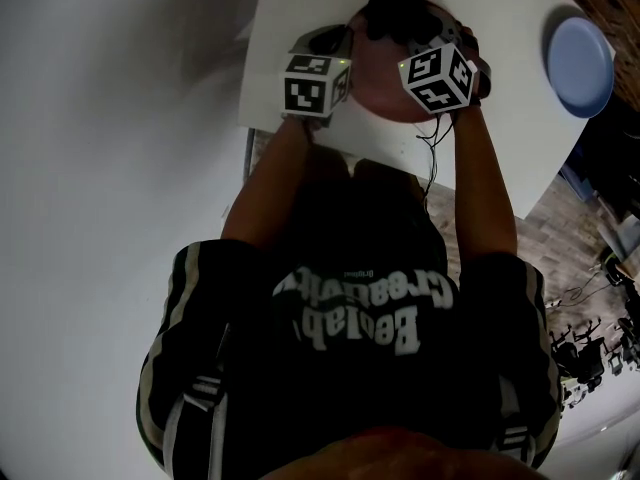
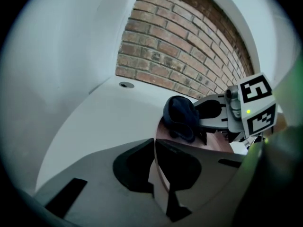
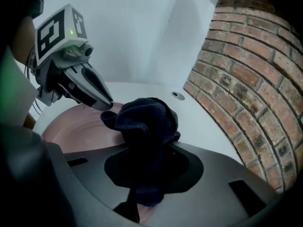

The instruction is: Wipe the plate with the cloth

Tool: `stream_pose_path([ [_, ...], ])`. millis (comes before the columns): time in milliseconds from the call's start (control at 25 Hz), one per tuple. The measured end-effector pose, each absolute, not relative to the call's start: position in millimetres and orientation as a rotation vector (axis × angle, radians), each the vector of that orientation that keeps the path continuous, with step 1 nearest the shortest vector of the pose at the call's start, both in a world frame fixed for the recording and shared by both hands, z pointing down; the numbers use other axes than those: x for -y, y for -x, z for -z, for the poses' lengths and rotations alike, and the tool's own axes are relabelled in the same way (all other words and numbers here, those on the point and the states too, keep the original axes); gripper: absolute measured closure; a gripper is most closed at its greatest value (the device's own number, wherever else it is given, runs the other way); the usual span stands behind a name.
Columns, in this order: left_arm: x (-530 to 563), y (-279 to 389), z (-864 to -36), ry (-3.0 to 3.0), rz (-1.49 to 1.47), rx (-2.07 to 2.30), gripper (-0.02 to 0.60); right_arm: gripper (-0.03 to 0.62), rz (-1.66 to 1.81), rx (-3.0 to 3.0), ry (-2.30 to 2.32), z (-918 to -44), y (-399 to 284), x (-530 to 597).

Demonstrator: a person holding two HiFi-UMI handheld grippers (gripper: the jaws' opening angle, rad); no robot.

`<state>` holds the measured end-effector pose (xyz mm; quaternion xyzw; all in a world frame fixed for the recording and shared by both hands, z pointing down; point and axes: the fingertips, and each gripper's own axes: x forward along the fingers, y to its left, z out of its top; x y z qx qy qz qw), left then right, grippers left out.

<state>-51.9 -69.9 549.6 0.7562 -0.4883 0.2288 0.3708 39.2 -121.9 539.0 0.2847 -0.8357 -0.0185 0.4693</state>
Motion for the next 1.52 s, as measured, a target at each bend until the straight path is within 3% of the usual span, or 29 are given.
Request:
stream_pose_path([
  [720,76.7,61.0,-549.9,-1.937,-0.556,1.26,0.571,0.517,-0.066,1.96,-0.645,-541.7,-106.2,77.3],
  [1520,85.6,62.6,-554.1,-1.936,-0.556,1.254,0.568,0.517,-0.102,1.958,-0.323,-553.3,-77.8,-15.9],
])
